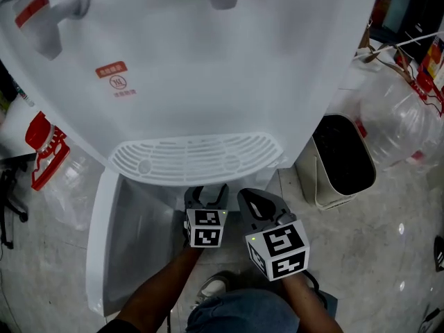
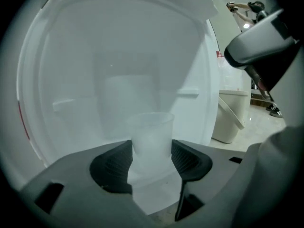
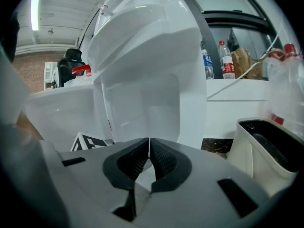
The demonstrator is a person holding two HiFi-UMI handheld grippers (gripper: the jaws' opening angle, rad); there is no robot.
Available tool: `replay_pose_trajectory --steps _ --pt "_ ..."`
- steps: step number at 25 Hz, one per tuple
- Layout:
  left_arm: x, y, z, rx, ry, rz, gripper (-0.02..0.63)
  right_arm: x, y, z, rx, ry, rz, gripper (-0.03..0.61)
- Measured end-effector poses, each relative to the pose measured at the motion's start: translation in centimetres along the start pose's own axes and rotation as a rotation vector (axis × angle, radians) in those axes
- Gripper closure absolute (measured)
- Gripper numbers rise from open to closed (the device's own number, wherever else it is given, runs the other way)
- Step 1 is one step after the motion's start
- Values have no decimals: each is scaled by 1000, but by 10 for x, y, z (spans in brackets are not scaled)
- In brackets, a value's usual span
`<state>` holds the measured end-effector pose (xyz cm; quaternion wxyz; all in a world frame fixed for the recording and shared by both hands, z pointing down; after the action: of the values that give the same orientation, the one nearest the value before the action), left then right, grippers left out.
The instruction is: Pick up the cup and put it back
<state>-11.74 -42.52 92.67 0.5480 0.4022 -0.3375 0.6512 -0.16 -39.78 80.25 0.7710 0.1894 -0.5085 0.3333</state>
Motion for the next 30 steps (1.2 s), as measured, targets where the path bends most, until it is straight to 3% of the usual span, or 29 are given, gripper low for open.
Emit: replay_pose_trajectory --steps 16,30 --pt "19 18 40 -37 -14 37 356 22 -12 6 25 34 17 555" --pt "22 10 39 -2 19 22 353 24 -14 0 36 38 27 555"
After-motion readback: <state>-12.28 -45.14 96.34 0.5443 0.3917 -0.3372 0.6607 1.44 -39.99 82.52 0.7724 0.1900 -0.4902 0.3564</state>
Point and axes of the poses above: the fingertips, and each gripper's own axes: z forward along the fingers, y to its left, x out of its underside, the point moved 5 cm from there along -z, backward along the fingers, and after that the axes turned 5 degrees about x, right-handed, at the moved point
